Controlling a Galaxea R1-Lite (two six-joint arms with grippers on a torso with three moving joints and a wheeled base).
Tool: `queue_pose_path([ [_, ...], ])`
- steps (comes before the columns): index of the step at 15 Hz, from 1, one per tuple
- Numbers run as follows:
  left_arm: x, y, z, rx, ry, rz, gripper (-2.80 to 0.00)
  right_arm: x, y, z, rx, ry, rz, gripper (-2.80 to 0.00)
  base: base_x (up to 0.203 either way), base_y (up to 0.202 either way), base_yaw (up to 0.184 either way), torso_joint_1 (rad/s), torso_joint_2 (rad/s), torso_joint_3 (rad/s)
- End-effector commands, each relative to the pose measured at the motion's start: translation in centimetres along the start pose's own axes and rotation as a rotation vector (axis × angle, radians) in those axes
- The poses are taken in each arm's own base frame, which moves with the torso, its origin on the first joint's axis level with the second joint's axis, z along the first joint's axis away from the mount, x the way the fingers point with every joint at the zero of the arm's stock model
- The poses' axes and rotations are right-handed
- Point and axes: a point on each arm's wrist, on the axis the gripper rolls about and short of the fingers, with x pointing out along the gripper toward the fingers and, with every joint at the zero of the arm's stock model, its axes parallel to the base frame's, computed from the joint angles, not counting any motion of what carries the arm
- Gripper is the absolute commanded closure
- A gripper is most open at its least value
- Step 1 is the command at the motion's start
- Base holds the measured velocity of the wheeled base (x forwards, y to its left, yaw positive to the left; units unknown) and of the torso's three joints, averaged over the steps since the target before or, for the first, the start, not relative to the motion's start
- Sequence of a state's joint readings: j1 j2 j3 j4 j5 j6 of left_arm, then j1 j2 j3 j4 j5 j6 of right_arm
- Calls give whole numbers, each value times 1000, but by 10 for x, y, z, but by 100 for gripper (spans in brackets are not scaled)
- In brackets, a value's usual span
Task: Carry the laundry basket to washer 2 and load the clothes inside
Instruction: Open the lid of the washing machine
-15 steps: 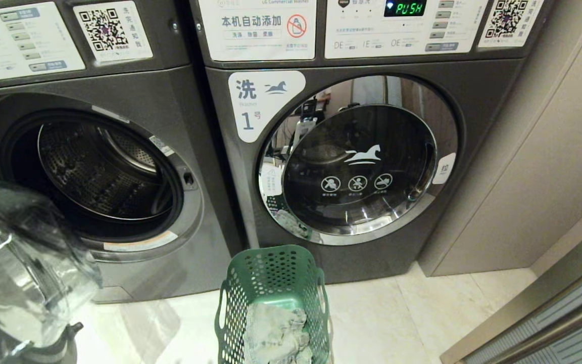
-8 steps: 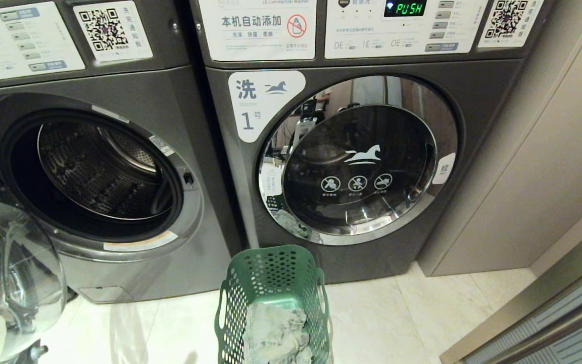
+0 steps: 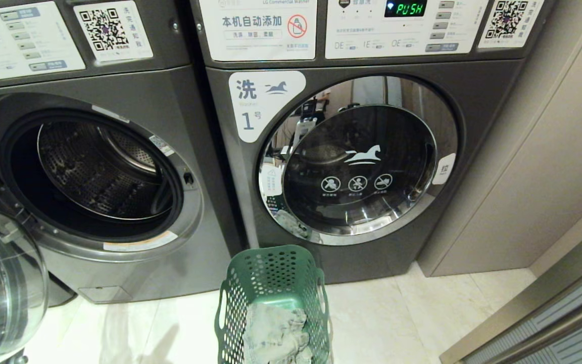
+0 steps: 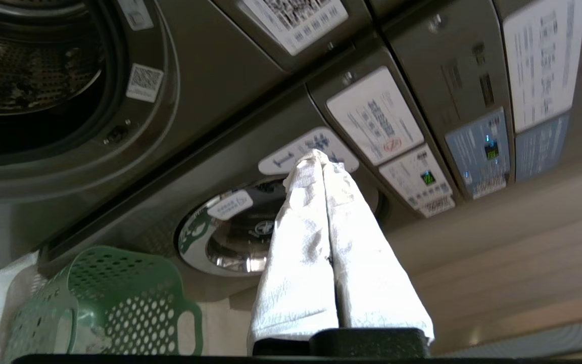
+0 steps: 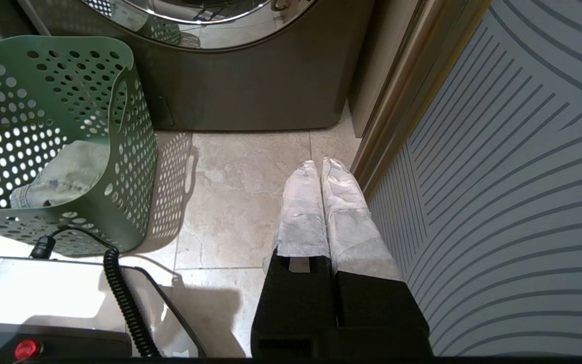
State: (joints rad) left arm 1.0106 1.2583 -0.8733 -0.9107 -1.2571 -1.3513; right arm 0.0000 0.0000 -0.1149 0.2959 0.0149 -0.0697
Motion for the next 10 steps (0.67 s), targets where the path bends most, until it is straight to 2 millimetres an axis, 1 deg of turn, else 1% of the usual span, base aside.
queue_pose_path([
  [1, 14, 20, 14, -97, 5, 0, 0, 0, 0, 0, -1, 3, 1, 0, 0, 0, 0, 0, 0, 0],
  [2, 21, 23, 16, -180, -40, 15, 0, 0, 0, 0, -1, 1, 1, 0, 0, 0, 0, 0, 0, 0],
  [3, 30, 25, 16, -222, -86, 24, 0, 0, 0, 0, -2, 3, 1, 0, 0, 0, 0, 0, 0, 0],
  [4, 36, 27, 15, -196, -113, 28, 0, 0, 0, 0, -1, 3, 1, 0, 0, 0, 0, 0, 0, 0],
  [5, 37, 29, 15, -80, -117, 38, 0, 0, 0, 0, -1, 3, 1, 0, 0, 0, 0, 0, 0, 0],
  [7, 37, 38, 13, 260, -106, 78, 0, 0, 0, 0, -1, 3, 1, 0, 0, 0, 0, 0, 0, 0],
  [10, 39, 63, 10, 797, -79, 178, 0, 0, 0, 0, -1, 3, 1, 0, 0, 0, 0, 0, 0, 0],
])
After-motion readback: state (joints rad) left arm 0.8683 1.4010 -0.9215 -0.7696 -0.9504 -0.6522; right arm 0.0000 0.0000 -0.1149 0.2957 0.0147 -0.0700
